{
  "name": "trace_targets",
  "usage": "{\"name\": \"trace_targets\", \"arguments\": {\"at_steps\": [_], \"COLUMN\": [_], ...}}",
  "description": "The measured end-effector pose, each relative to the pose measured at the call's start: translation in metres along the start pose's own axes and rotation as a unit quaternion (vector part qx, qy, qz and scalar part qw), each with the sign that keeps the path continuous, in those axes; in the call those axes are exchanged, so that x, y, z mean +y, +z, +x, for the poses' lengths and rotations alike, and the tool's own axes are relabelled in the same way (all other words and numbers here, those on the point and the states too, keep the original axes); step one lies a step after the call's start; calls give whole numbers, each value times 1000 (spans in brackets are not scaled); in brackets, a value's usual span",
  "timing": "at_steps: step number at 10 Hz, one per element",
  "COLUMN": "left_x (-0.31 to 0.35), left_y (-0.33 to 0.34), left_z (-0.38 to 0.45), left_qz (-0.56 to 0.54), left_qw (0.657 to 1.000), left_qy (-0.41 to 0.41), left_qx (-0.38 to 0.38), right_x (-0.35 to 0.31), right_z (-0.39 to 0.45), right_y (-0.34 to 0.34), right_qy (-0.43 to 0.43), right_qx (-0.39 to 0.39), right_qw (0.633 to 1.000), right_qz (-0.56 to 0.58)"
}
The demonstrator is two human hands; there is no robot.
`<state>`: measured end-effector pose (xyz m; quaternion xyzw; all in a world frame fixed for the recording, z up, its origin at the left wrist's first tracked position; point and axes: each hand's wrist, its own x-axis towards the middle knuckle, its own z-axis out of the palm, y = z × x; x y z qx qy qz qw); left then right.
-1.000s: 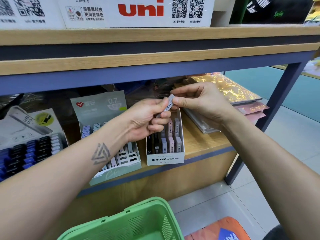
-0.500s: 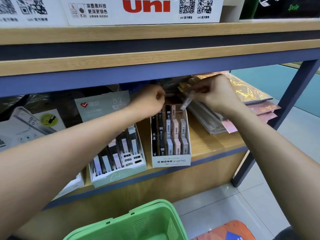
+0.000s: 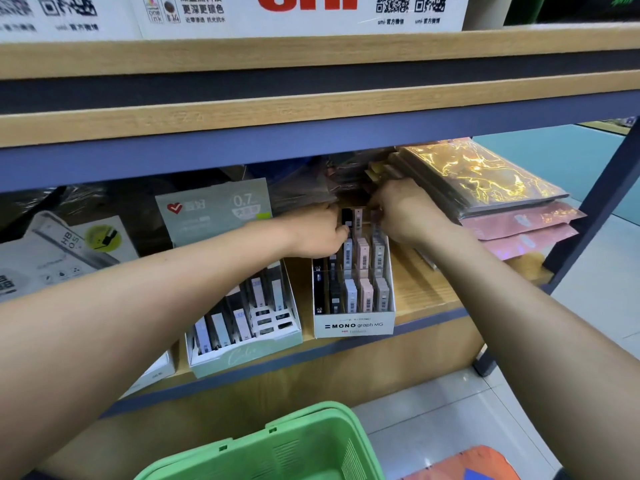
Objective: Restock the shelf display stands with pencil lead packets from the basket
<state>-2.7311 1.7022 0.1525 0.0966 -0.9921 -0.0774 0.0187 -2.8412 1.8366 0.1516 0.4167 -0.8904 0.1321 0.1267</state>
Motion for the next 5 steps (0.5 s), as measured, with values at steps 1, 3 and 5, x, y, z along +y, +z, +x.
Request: {"name": "trace_targets", "arguments": {"at_steps": [1, 3, 5], "left_x": [0, -2, 0], "left_y": [-2, -3, -5], "left_z": [3, 2, 4], "left_qz": [-10, -27, -51], "left_qw": [1000, 1000, 999], "left_qy": [-6, -9, -13], "left_qx": [-10, -5, 0], "right_x": [-1, 1, 5], "right_z": [-2, -2, -2], "right_y": [-1, -2, 7], "right_qy": [7, 13, 3], "right_qx": [-8, -9, 33], "right_qw": [1000, 999, 999], "right_qz": [13, 49, 29]}}
